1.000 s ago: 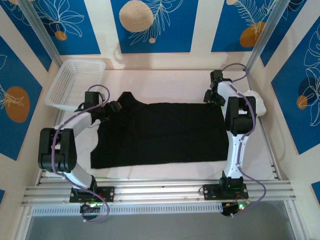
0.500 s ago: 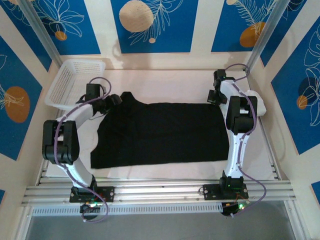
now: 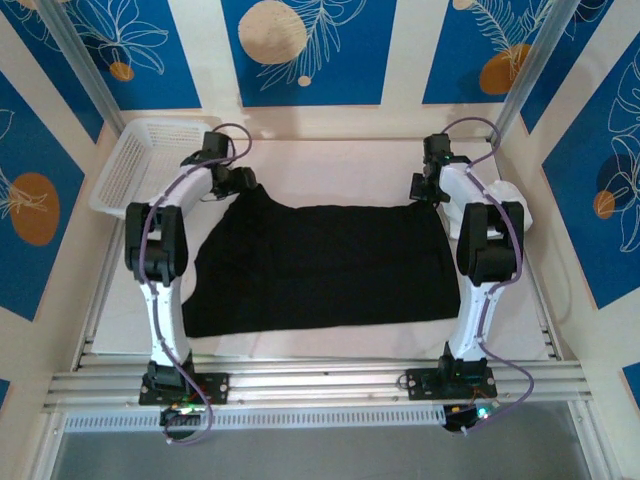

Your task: Fold the inside-out t-shirt

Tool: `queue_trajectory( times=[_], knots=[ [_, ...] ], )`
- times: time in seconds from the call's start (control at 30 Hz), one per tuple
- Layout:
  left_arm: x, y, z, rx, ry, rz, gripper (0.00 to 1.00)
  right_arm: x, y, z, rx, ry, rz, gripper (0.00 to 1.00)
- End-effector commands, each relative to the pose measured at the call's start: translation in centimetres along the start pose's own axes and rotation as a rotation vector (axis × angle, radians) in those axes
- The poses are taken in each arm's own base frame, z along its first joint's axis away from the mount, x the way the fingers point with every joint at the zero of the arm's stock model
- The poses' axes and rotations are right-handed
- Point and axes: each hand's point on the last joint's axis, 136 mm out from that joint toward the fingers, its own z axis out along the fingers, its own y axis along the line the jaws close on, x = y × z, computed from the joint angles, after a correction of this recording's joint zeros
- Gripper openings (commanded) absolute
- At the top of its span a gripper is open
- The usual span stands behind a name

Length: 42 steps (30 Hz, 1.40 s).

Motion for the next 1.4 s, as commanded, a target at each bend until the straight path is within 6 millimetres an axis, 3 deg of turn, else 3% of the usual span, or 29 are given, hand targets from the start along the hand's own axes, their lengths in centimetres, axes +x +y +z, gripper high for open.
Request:
queue_trajectory(
  times=[0.0,0.2,0.4,0.57,0.77,1.07,1.23,1.37],
  knots=[
    [1.0,0.9,1.7,-0.050,0.099,0.027,0.65,-0.2,0.6,-0.2,-0.031,-0.019,-0.025,0.00],
    [1.4,0.0,4.1,0.006,0.158,0.011,0.49,0.2,0.7,0.2,-0.036,-0.008,-0.035,0.00],
    [-0.4,0.1,3.9,-0.004,0.095,0.040,0.18,0.6,0.8,0.5,-0.047,-0.002,-0.037,0.00],
    [-1.5,0.1,4.0,0.006,0.078,0.051,0.07,0.8,0.7,0.6,-0.048,0.002,-0.040,0.00],
    [-2.5,-0.2,3.0,0.024,0.051,0.067,0.08,0.7,0.3,0.2,-0.043,-0.008,-0.035,0.00],
    [-2.7,1.0,2.6,-0.045,0.040,0.065,0.41,0.8,0.2,0.1,-0.053,-0.008,-0.030,0.00],
    [-2.8,0.3,0.2,-0.089,-0.008,0.111,0.48,0.8,0.4,0.1,-0.055,-0.006,-0.033,0.00],
    [-1.5,-1.1,-1.3,-0.138,-0.045,0.211,0.51,0.9,0.4,0.3,-0.055,-0.004,-0.031,0.00]
  ],
)
